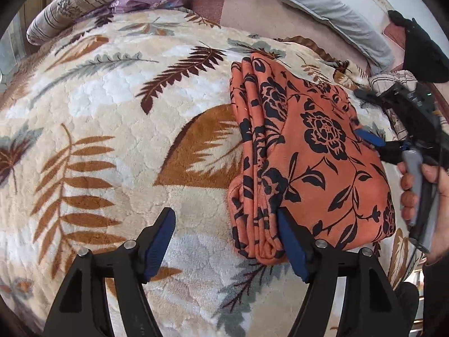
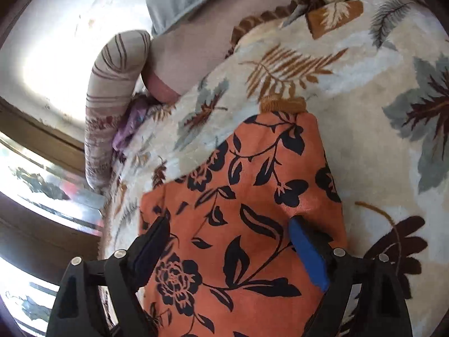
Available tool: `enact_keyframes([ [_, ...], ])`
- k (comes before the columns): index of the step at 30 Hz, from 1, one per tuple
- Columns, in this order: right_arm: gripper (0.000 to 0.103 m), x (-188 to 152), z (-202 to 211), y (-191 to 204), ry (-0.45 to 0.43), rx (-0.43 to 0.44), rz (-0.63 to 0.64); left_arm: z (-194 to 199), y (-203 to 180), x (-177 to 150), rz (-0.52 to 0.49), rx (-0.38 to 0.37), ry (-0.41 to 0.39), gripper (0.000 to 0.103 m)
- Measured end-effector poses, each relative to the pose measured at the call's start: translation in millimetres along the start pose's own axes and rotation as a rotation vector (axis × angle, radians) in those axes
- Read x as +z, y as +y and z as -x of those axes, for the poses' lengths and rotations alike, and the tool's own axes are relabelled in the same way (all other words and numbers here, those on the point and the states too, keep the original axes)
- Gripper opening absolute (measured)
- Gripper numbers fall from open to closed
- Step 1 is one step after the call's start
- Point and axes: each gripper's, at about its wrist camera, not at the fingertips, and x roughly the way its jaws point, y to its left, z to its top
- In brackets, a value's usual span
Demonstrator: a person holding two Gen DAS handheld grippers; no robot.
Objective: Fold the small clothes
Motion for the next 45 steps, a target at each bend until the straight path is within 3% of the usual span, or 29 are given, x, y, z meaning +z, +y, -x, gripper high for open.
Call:
enact_keyframes([
  [6, 0.089, -42.0, 57.1, 44.2, -0.075, -0.045, 0.173, 14.2, -7.5, -4.6, -0.016, 0.051, -0.019, 0.078],
  [15, 0.089, -154.5, 148.8, 75.1, -0.207, -0.121, 0.320, 77.9, -28.0, -27.4, -0.058, 0.105, -0.138, 0.078],
  [21, 0.090, -208.2, 180.9, 82.2, -0.216, -0.200, 0.352, 130.5, -36.8, -55.3, -0.065, 0.186, -0.280, 0.091],
  [24, 0.093, -227.5, 181.1, 74.7, -0.137, -0.285, 0.329, 142.7, -36.2, -66.5, -0.050, 0.191, -0.293, 0.094],
  [29, 0.093, -239.1, 168.0, 65.0, -0.034, -0.355, 0.318, 143.8, -33.9, -69.7, -0.016, 0.219, -0.266, 0.094],
  [37, 0.094, -235.7, 180.5, 80.9, -0.095, -0.343, 0.394, 143.9, -53.1, -66.2, -0.058, 0.235, -0.267, 0.094],
  [45, 0.094, -223.8, 179.4, 88.5, -0.113, -0.334, 0.412, 151.3, -59.7, -58.4, -0.065, 0.200, -0.277, 0.094],
])
